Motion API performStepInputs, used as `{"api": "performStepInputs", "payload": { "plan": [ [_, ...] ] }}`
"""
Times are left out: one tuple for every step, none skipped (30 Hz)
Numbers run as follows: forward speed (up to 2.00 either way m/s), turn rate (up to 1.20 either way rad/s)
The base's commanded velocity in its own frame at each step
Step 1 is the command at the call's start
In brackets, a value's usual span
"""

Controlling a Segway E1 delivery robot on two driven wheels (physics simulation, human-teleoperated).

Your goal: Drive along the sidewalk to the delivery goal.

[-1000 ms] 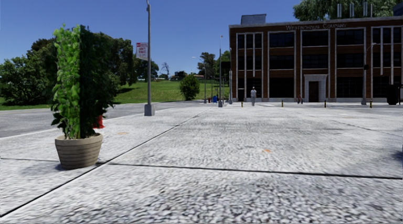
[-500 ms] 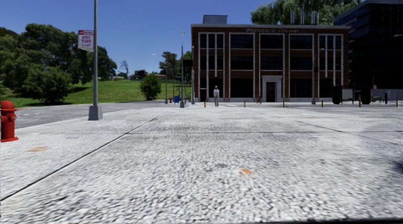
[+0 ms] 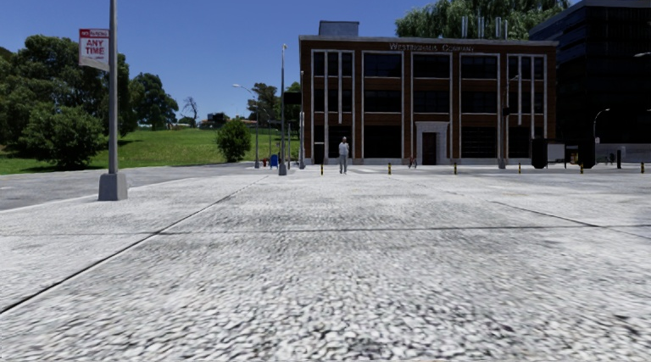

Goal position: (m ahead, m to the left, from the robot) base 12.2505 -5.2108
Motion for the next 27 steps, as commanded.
{"api": "performStepInputs", "payload": {
  "plan": [
    [2.0, 0.0],
    [2.0, 0.0],
    [2.0, 0.0],
    [2.0, 0.0],
    [2.0, 0.0],
    [2.0, -0.12],
    [2.0, -0.28],
    [2.0, -0.41],
    [2.0, -0.45],
    [2.0, -0.45],
    [2.0, -0.42],
    [2.0, 0.0],
    [2.0, 0.0],
    [2.0, 0.0],
    [2.0, 0.0],
    [2.0, 0.0],
    [2.0, 0.0],
    [2.0, 0.0],
    [2.0, 0.0],
    [2.0, 0.0],
    [2.0, 0.0],
    [2.0, 0.0],
    [2.0, 0.0],
    [2.0, 0.0],
    [2.0, 0.0],
    [2.0, 0.0],
    [2.0, 0.0]
  ]
}}
